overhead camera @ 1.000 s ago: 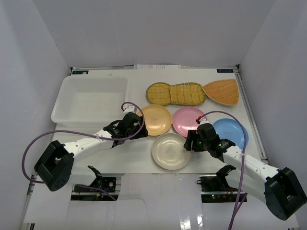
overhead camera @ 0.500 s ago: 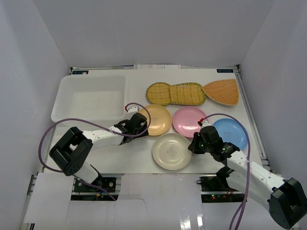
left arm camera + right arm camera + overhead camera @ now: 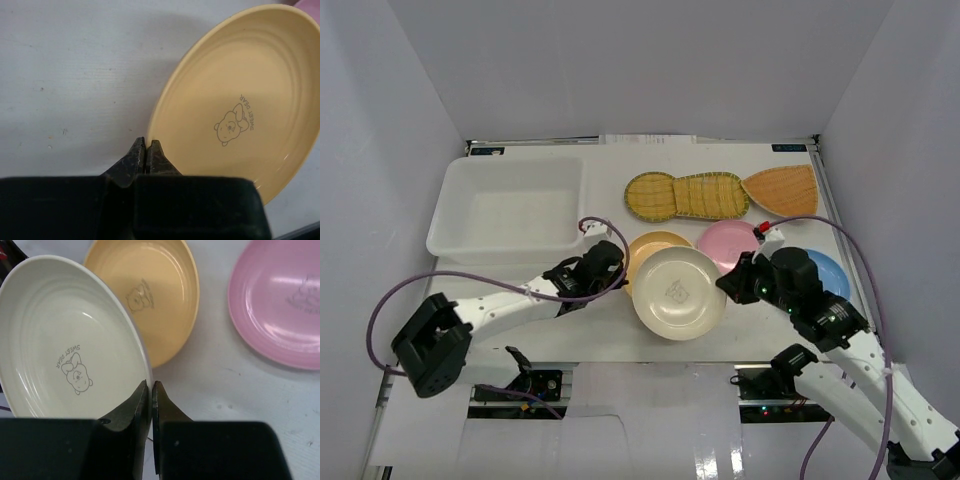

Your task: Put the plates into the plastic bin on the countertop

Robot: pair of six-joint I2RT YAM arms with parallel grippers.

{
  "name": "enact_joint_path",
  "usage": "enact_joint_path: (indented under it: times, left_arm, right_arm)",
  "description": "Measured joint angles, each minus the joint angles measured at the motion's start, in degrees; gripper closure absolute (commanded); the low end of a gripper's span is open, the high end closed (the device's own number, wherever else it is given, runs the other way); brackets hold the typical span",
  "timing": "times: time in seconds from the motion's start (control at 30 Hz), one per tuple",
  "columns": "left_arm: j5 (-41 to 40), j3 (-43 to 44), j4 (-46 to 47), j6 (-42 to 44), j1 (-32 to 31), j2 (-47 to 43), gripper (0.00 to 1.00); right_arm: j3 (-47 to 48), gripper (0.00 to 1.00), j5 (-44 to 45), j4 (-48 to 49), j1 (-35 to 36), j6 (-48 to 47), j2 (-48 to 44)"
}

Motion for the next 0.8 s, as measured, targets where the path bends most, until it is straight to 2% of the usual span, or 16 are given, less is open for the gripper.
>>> enact_joint_path:
  times: [0.13,0.3,0.37,0.43,0.53,0.6,0.67,0.8]
  left_arm:
    - [-2.21,1.95,-4.46,1.31,-0.59,-10.60,1.00]
    - [-10.16,14.27,-9.53,6.95,0.50,-17.70,1.00]
    - [-11.63,18.32,-9.73,9.60,3.72,-18.60,1.00]
    - [-10.62,20.13,-9.33,11.67,11.10,-18.86,1.00]
    - [-3.76,20.24,-8.90,13.16,29.14,-15.47,1.00]
    - [-0.52,20.24,-8.98,13.31,39.32,-9.92,1.00]
    - [2.29,20.24,-9.92,13.33,44.96,-4.17,1.00]
    - [5.88,20.26,-11.50,12.87,48.92,2.36,1.00]
  right_arm:
    - [8.83,0.92,-0.98,0.66,-0.02,-1.46,-1.77]
    - [13.25,0.92,-3.37,5.14,-0.02,-2.36,-1.33]
    - [13.25,0.92,-4.37,5.95,-0.02,-2.58,-0.24]
    - [13.25,0.92,-5.16,6.95,-0.02,-2.75,1.53]
    - [13.25,0.92,-6.62,9.38,0.00,-2.78,5.55]
    - [13.25,0.92,-7.41,11.10,0.07,-2.80,8.52]
    - [13.22,0.92,-7.56,12.83,0.31,-2.86,12.13]
    - [13.44,0.92,-7.32,15.96,1.03,-3.30,18.40]
